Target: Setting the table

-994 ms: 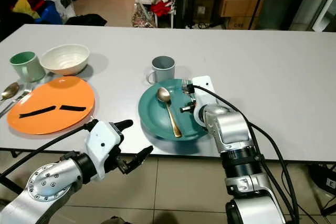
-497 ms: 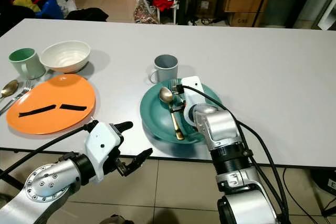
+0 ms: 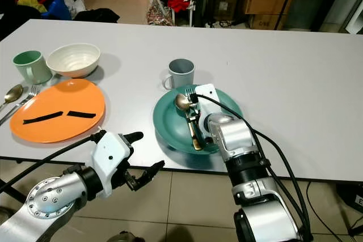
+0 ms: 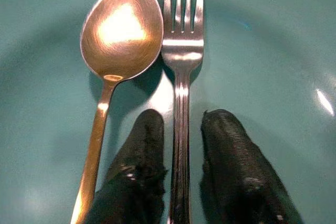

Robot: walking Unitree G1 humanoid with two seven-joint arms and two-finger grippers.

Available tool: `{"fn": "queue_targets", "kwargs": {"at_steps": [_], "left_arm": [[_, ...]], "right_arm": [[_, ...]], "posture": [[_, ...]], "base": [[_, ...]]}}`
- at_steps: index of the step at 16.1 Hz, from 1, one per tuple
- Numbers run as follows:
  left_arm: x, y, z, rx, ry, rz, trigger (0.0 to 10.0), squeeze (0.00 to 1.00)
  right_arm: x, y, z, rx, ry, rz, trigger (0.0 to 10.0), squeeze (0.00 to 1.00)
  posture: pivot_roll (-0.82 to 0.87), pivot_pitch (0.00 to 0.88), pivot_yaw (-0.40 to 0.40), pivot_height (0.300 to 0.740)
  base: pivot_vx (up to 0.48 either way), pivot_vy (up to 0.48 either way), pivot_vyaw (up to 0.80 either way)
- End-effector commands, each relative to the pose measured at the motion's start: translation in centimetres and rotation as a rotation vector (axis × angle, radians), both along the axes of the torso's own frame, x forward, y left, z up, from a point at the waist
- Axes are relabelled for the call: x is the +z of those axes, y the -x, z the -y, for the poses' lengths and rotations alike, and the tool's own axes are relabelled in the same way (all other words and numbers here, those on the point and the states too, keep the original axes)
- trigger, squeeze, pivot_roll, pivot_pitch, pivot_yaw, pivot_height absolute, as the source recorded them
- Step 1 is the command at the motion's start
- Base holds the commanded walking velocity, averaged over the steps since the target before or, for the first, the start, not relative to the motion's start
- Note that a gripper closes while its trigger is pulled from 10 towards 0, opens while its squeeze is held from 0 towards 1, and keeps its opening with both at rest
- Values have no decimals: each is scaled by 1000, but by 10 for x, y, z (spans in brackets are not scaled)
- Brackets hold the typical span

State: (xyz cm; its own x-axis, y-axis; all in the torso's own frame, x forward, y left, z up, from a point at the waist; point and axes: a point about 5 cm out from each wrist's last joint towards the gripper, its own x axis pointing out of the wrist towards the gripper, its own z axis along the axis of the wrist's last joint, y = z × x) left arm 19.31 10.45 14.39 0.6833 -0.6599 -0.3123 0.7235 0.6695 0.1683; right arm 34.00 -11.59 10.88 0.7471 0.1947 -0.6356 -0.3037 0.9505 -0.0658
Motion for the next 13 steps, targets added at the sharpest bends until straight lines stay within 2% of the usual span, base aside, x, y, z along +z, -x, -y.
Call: {"fn": "queue_targets", "kwargs": {"at_steps": [1, 2, 3, 4, 5, 7, 8, 9, 10, 11, 13], "left_arm": [[3, -1, 0, -2, -9, 12, 10000, 0], [4, -2, -1, 0, -10, 16, 10000, 0], [5, -2, -1, 2, -9, 21, 10000, 0], [9, -3, -3, 25, 26, 37, 10000, 0], [9, -3, -3, 25, 26, 37, 10000, 0], [18, -2, -13, 146, 116, 81, 10000, 0], [19, -2, -21, 239, 133, 107, 10000, 0], [20, -2, -33, 391, 133, 159, 10000, 0], [19, -1, -42, 512, 114, 193, 10000, 0], [18, 1, -47, 579, 92, 216, 10000, 0], [14, 7, -47, 622, 79, 215, 10000, 0]], "right_arm": [[4, -3, 0, -3, 6, 17, 10000, 863], [9, -4, 0, -9, -8, 35, 10000, 1000], [14, -5, 1, -11, -21, 51, 10000, 1000], [27, 0, 7, -8, -42, 85, 10000, 1000], [27, 0, 7, -8, -42, 85, 10000, 1000], [58, 25, 22, 12, -34, 193, 10000, 1000], [70, 38, 24, 29, -54, 256, 10000, 1000], [77, 51, 24, 46, -50, 337, 10000, 1000], [78, 60, 24, 49, -85, 406, 10000, 1000], [79, 67, 23, 53, -113, 460, 10000, 1000], [74, 82, 12, 169, -157, 518, 10000, 1000]], "posture": [[-4, 0, 20, 740], [-1, 0, 19, 740], [-1, 0, 18, 740], [5, 0, 15, 740], [5, 0, 15, 740], [-2, 0, 21, 740], [-10, 0, 31, 740], [-18, 0, 42, 740], [-23, 0, 52, 740], [-22, 0, 59, 740], [-22, 0, 66, 740]], "base": [[0, 0, 0], [0, 0, 0], [0, 0, 0], [0, 0, 0], [0, 0, 0], [0, 0, 0], [0, 0, 0], [0, 0, 0], [0, 0, 0], [0, 0, 0], [0, 0, 775]]}}
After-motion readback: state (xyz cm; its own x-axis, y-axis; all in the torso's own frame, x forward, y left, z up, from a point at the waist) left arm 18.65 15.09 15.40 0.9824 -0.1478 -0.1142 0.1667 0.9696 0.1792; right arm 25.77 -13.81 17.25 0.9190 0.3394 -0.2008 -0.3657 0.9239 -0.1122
